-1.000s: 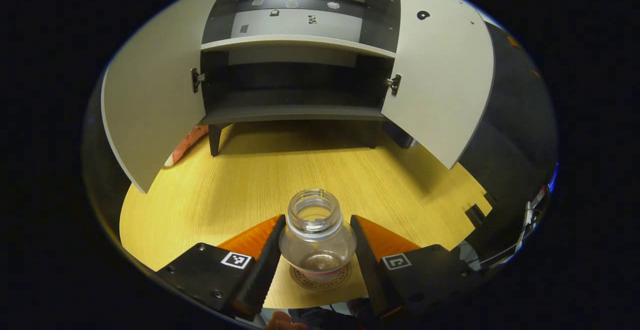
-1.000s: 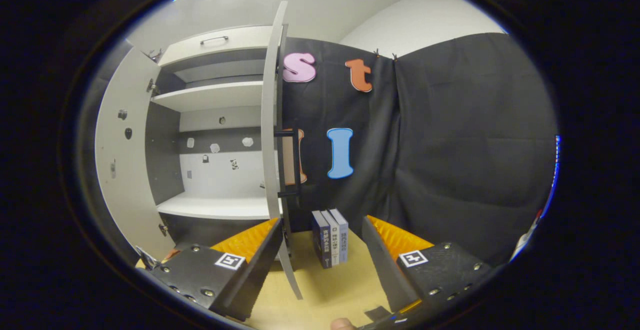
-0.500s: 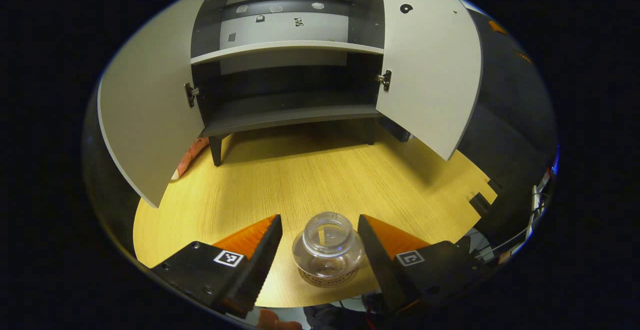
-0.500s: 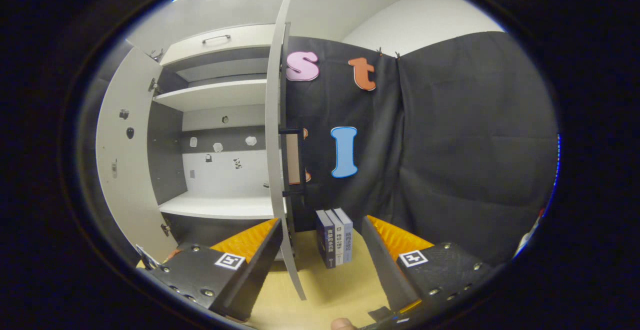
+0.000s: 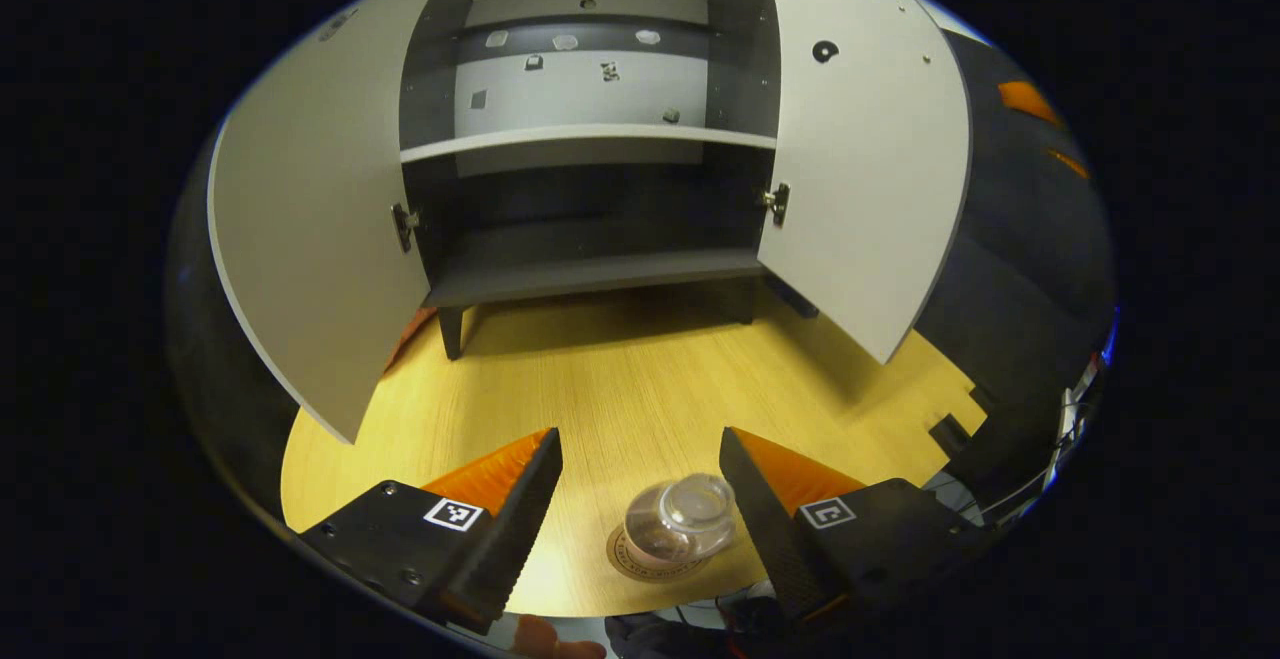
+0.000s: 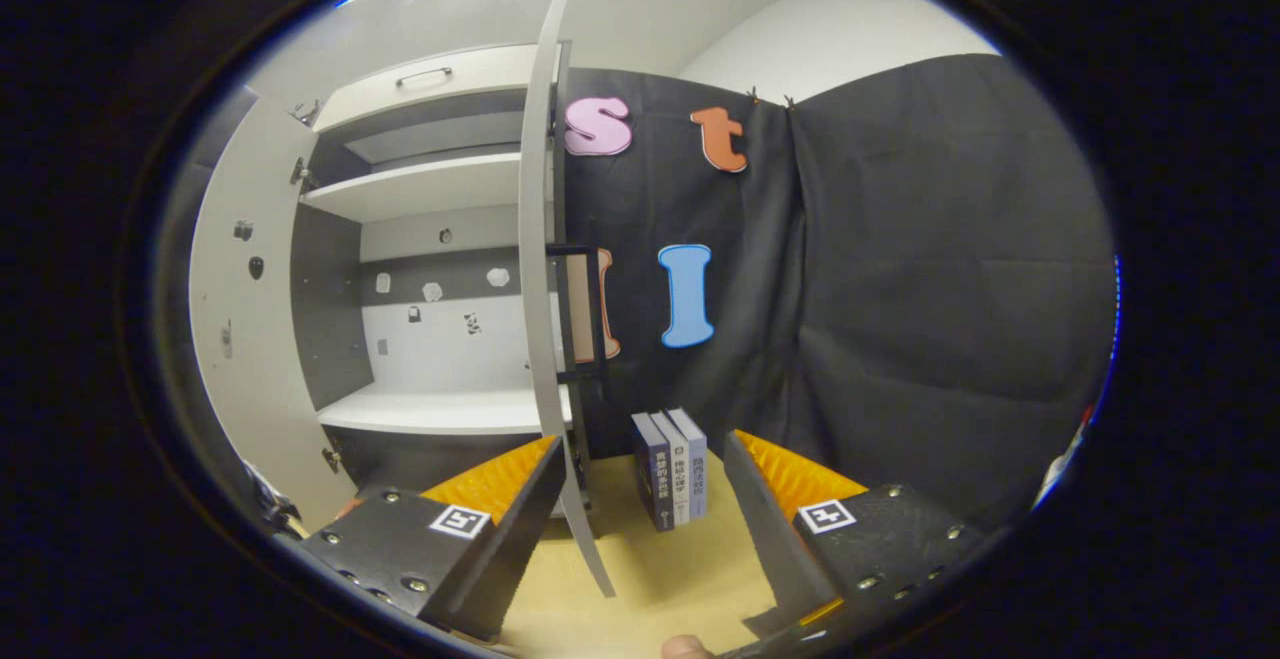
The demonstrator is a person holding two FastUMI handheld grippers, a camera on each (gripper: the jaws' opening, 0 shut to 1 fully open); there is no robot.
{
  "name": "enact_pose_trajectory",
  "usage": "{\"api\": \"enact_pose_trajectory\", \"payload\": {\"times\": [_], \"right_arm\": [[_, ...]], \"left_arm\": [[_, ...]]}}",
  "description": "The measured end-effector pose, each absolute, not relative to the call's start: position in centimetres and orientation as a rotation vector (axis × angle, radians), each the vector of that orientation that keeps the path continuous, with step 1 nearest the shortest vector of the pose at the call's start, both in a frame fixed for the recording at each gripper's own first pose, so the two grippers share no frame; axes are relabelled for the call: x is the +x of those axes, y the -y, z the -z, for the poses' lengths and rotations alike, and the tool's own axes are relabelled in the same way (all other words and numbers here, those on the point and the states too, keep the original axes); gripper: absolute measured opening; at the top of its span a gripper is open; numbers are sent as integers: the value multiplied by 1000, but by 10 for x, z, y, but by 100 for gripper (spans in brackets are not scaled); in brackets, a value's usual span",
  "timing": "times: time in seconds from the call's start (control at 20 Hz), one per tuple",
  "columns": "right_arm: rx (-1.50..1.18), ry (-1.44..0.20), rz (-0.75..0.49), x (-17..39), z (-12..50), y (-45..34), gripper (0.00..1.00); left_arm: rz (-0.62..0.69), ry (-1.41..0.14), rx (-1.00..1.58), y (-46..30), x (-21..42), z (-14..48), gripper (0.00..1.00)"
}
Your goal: Grasp the bottle in the cabinet with the left hand and place it on the coaster, then close the right door with the right hand and the left door with the left hand.
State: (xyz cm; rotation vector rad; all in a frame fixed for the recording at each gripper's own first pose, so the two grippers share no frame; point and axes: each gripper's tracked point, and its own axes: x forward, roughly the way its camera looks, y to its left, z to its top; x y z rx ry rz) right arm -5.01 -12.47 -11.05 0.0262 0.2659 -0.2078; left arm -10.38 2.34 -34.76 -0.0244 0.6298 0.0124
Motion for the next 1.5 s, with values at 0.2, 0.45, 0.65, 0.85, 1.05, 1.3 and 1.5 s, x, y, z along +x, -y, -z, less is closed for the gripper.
{"api": "enact_pose_trajectory", "payload": {"times": [0.2, 0.45, 0.65, 0.85, 1.05, 1.3, 1.5], "right_arm": [[27, -269, 210, -48, 114, 126, 94], [25, -265, 207, -42, 113, 125, 96], [18, -258, 195, -36, 111, 124, 96], [4, -255, 180, -30, 108, 123, 96], [-29, -234, 191, -22, 100, 134, 94], [-50, -201, 214, -9, 85, 148, 96], [-67, -181, 201, 6, 76, 145, 96]], "left_arm": [[-34, -531, -42, -29, -82, 298, 97], [-76, -307, -40, -46, -45, 197, 96], [-141, -139, -3, -70, -31, 114, 96], [-216, -77, -55, -92, -38, 66, 96], [-296, -21, -91, -122, -54, 36, 95], [-365, -12, -78, -143, -76, 28, 95], [-415, -20, -69, -160, -92, 31, 95]]}}
